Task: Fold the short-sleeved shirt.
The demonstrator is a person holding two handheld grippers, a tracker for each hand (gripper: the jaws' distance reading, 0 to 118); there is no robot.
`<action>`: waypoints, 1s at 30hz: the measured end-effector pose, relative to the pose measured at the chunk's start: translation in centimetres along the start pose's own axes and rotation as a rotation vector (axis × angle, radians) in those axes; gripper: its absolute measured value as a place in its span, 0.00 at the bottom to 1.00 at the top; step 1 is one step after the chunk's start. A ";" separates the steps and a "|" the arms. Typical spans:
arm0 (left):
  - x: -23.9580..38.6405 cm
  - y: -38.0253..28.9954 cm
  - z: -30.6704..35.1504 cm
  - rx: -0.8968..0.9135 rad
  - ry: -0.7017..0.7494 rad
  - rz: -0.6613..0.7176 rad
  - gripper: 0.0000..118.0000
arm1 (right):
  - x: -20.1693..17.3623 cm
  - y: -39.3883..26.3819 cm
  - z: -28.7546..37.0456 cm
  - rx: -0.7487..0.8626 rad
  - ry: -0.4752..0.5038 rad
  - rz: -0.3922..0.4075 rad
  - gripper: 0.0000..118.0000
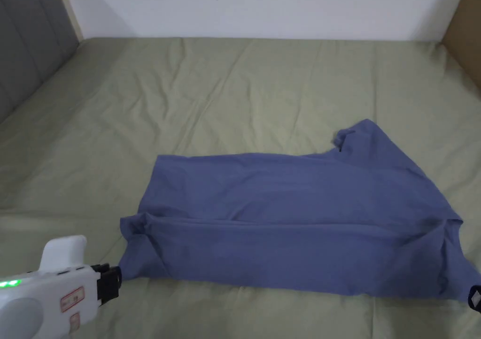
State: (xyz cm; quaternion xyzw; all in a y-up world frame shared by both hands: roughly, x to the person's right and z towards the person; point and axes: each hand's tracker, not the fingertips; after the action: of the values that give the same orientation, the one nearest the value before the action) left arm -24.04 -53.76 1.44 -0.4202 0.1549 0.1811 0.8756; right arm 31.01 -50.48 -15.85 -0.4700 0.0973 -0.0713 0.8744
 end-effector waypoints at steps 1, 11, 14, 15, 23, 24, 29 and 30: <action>-0.3 0.8 -0.9 -0.001 -0.007 0.015 0.38 | 0.0 -0.1 0.0 0.000 0.004 0.001 0.00; -0.3 0.5 -7.0 -0.095 -0.073 0.119 0.03 | 0.8 -0.1 -0.1 0.016 0.005 -0.004 0.00; -0.2 0.8 -6.3 -0.104 -0.048 0.106 0.03 | 1.6 1.5 -1.3 0.016 0.019 -0.012 0.43; -0.1 0.8 -6.2 -0.113 -0.044 0.063 0.03 | 1.9 2.0 -2.1 0.008 0.028 -0.016 0.65; -0.2 1.7 -4.8 -0.112 -0.055 -0.001 0.03 | 2.8 3.4 -10.6 -0.208 -0.123 -0.032 0.12; -0.3 1.9 -4.6 -0.109 -0.063 -0.011 0.03 | 2.4 3.5 -9.8 -0.183 -0.078 -0.041 0.08; -0.3 2.4 -2.5 -0.104 -0.066 -0.071 0.03 | 2.4 3.7 -6.9 -0.158 -0.060 -0.060 0.07; -0.4 2.4 -2.0 -0.100 -0.069 -0.079 0.03 | 2.7 3.9 -5.9 -0.152 -0.033 -0.081 0.07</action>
State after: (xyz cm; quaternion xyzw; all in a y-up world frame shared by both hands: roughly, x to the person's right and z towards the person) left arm -25.73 -54.03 -1.23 -0.4626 0.0990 0.1683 0.8648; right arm 32.37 -53.72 -22.56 -0.5395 0.0692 -0.0914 0.8342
